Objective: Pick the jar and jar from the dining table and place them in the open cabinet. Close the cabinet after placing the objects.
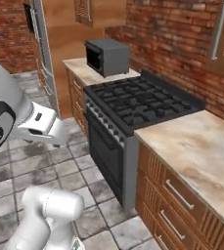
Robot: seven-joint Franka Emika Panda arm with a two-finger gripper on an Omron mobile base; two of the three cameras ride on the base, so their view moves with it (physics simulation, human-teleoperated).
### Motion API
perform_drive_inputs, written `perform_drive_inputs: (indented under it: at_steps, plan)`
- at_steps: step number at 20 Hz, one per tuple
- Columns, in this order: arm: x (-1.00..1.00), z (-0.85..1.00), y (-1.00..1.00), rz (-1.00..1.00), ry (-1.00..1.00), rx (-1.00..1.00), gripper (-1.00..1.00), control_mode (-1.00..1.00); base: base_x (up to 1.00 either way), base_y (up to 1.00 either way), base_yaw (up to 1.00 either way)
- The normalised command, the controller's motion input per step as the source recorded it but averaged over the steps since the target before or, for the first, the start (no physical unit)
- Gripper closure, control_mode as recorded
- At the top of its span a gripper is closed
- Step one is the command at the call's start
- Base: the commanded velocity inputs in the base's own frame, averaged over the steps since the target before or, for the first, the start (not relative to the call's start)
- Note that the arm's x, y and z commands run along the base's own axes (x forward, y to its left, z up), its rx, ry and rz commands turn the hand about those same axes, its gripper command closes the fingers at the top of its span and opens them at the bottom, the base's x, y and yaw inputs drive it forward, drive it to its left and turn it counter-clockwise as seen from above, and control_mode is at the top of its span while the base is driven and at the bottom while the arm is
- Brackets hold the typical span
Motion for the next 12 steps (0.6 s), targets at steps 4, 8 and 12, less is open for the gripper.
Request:
perform_drive_inputs:
  at_steps: [4,8,12]
  plan:
    - [0.0,0.0,0.0,0.0,0.0,0.0,-1.0,1.0,0.0,1.0,0.74]
    - [0.0,0.0,0.0,0.0,0.0,0.0,-1.0,1.0,0.0,1.0,0.71]
    - [0.0,0.0,0.0,0.0,0.0,0.0,-1.0,1.0,0.2,0.53,0.49]
